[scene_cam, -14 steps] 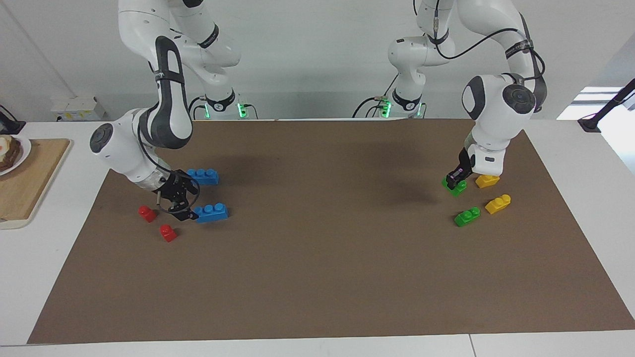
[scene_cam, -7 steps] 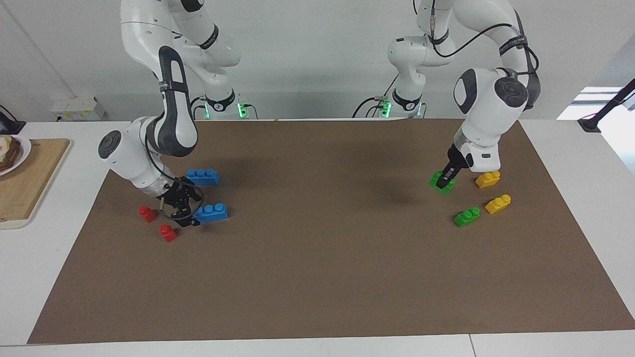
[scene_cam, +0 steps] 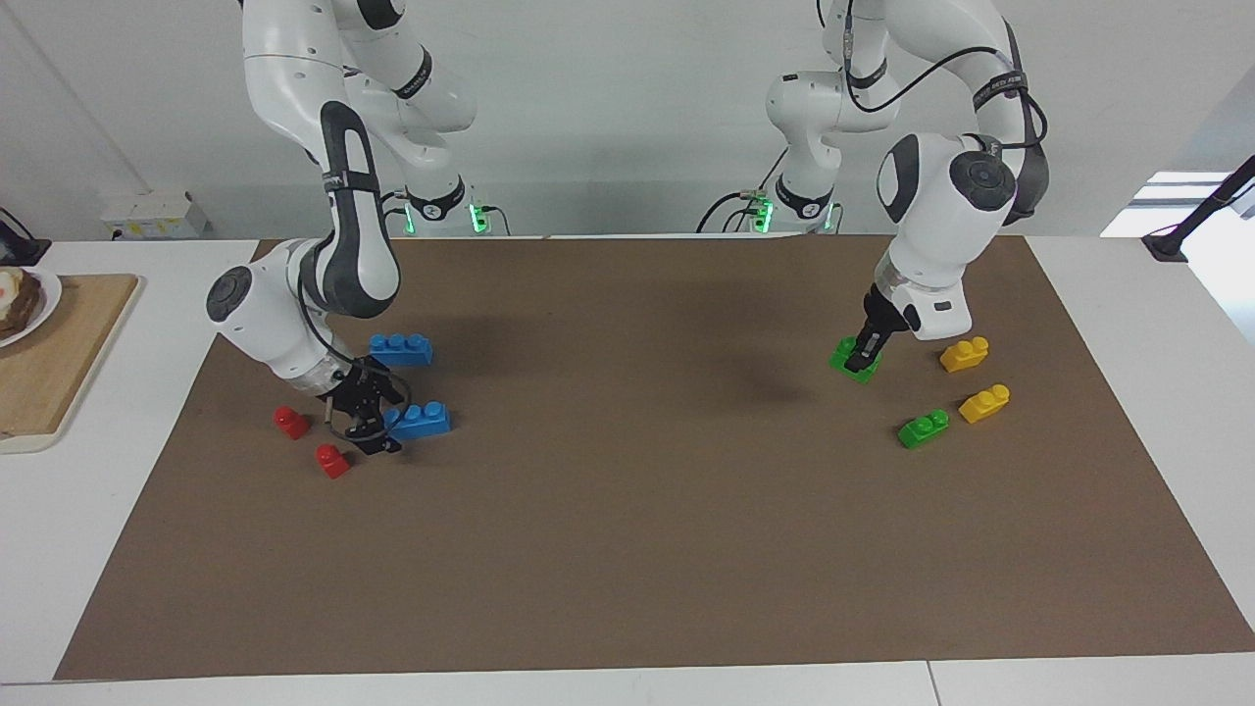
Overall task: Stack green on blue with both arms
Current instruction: 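Lift the green brick with the left gripper while the right gripper grasps the blue brick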
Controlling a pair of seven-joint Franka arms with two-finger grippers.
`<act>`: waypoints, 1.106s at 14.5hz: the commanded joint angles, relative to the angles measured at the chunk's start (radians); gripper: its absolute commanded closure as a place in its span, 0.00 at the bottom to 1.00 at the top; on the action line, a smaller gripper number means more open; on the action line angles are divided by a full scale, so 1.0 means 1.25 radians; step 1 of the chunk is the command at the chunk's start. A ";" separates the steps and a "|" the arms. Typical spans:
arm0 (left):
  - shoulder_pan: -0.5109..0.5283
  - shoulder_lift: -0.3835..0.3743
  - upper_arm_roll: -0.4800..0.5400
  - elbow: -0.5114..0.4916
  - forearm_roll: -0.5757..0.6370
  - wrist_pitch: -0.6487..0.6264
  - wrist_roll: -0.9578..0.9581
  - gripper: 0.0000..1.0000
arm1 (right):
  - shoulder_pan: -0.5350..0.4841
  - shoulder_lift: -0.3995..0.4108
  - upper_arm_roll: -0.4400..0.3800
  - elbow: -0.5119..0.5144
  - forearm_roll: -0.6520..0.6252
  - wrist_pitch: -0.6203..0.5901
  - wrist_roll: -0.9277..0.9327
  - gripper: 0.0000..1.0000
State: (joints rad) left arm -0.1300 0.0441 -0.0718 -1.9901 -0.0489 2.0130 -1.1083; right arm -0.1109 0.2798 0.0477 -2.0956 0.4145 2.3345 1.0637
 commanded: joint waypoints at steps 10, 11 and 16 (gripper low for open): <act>-0.043 -0.001 0.010 0.015 -0.030 -0.004 -0.113 1.00 | -0.014 0.003 0.004 0.003 0.062 0.014 -0.061 1.00; -0.043 0.000 0.010 0.015 -0.030 -0.004 -0.118 1.00 | -0.011 0.003 0.004 0.004 0.064 0.015 -0.061 1.00; -0.048 0.000 0.010 0.016 -0.030 -0.003 -0.160 1.00 | 0.047 0.026 0.006 0.094 0.065 -0.008 0.015 1.00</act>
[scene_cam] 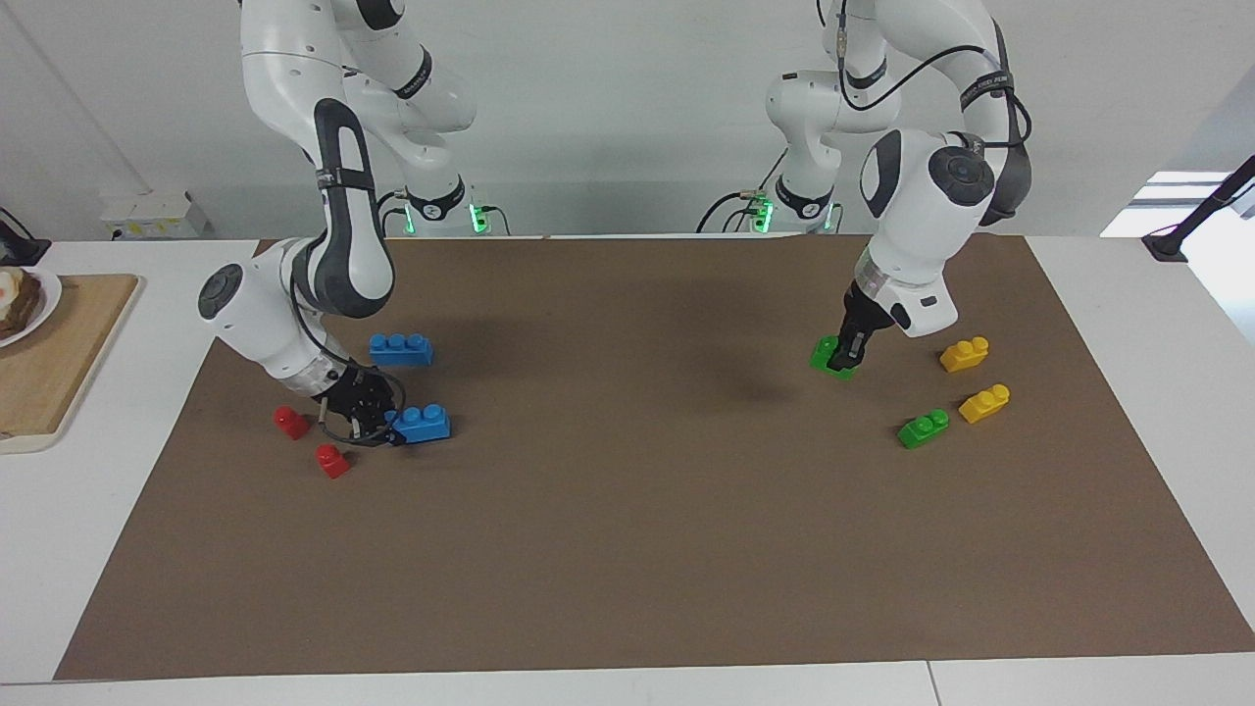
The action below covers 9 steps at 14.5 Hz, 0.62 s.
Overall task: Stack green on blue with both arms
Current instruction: 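Lift the green brick with the left gripper while the right gripper grasps the blue brick, then carry the blue brick with the right gripper toward the table center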
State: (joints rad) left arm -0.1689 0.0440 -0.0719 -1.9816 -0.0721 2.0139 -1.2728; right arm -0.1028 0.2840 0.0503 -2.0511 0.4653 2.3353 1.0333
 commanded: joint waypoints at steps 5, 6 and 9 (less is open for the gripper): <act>-0.017 0.002 0.010 0.008 -0.011 0.017 -0.092 1.00 | 0.206 0.044 0.004 0.174 0.028 -0.003 0.297 1.00; -0.018 0.002 0.010 0.008 -0.011 0.017 -0.100 1.00 | 0.255 0.046 0.004 0.178 0.027 0.012 0.346 1.00; -0.030 0.002 0.010 0.007 -0.012 0.019 -0.150 1.00 | 0.380 0.059 0.001 0.201 0.014 0.068 0.517 1.00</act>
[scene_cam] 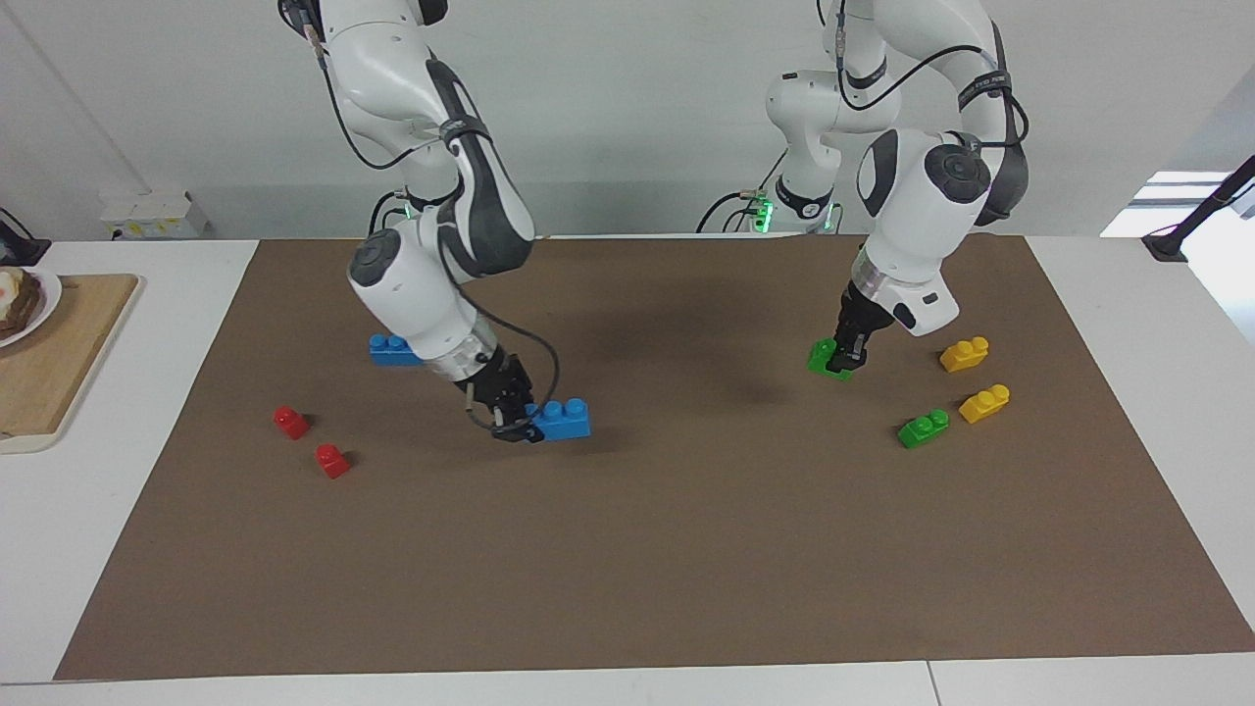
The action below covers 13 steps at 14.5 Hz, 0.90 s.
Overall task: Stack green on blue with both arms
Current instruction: 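Carry the blue brick with the right gripper toward the table center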
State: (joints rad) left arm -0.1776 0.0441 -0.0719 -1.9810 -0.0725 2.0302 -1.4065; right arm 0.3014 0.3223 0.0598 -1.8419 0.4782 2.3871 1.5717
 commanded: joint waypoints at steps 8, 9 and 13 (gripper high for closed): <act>-0.065 0.005 0.012 -0.001 -0.011 0.069 -0.291 1.00 | 0.204 0.108 -0.007 0.027 0.004 0.147 0.220 1.00; -0.065 0.005 0.012 -0.001 -0.011 0.073 -0.295 1.00 | 0.220 0.116 -0.010 0.023 0.004 0.149 0.221 1.00; -0.101 0.006 0.012 -0.003 0.005 0.084 -0.429 1.00 | 0.229 0.127 -0.011 0.011 -0.012 0.141 0.252 1.00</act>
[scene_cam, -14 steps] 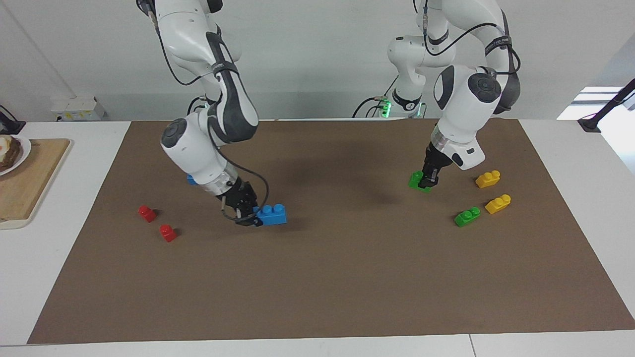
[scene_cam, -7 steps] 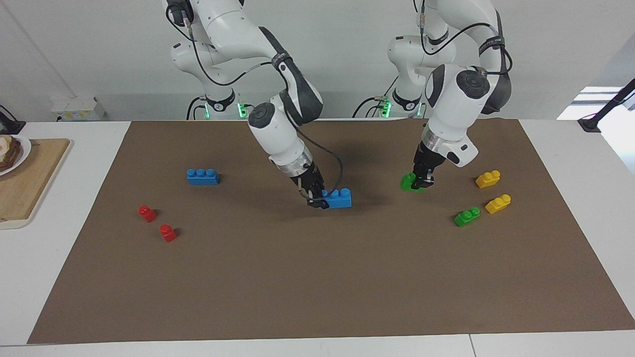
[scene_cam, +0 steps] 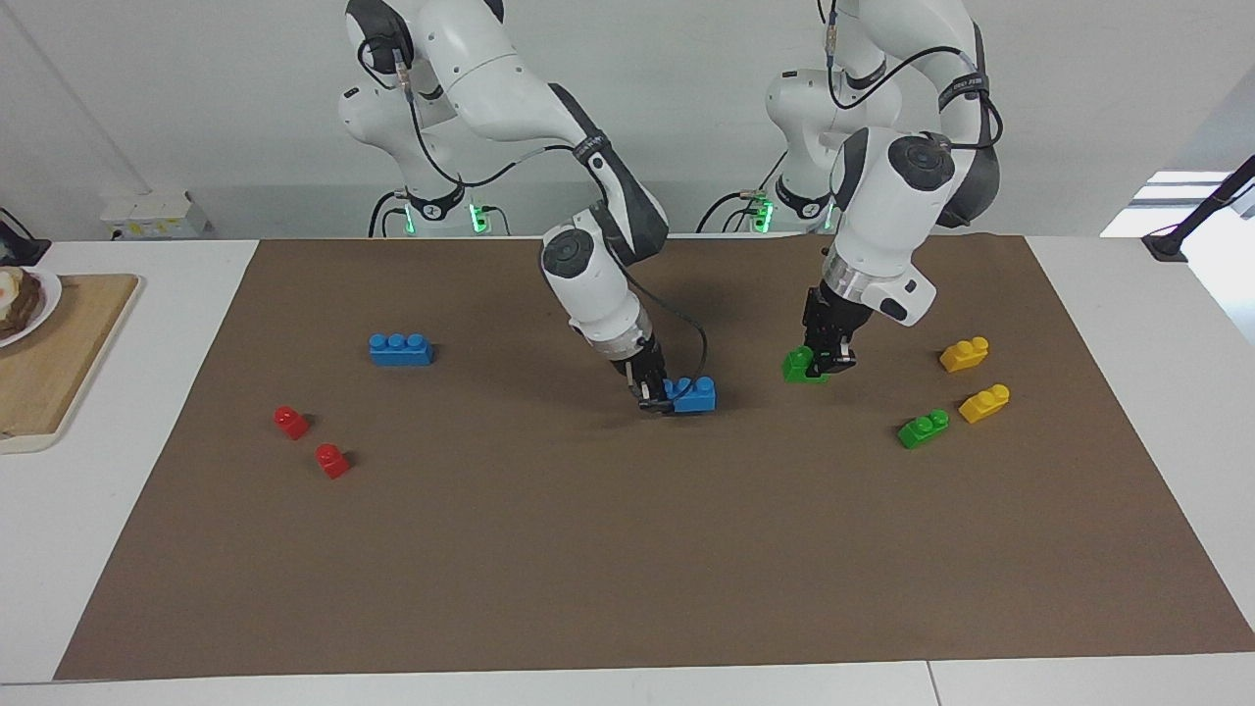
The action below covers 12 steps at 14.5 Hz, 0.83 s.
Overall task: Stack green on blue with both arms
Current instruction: 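Carry the blue brick with the right gripper toward the table center, then move the green brick with the left gripper over the blue brick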
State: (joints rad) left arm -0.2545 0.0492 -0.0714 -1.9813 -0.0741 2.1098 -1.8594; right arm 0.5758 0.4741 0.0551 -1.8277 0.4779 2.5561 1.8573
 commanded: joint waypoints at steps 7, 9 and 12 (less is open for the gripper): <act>-0.133 0.032 0.012 0.006 0.116 0.019 -0.260 1.00 | 0.024 0.021 -0.007 -0.010 -0.072 0.009 0.102 1.00; -0.147 0.061 0.011 0.018 0.121 0.026 -0.273 1.00 | 0.025 0.021 -0.007 -0.015 -0.073 0.008 0.102 1.00; -0.176 0.093 0.009 0.045 0.111 0.034 -0.315 1.00 | 0.024 0.021 -0.007 -0.020 -0.080 0.011 0.102 1.00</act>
State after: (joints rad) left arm -0.4429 0.1306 -0.0724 -1.9719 0.0533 2.1528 -2.2061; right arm 0.6023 0.4937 0.0540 -1.8318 0.4072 2.5559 1.9606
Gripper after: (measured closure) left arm 0.656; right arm 0.656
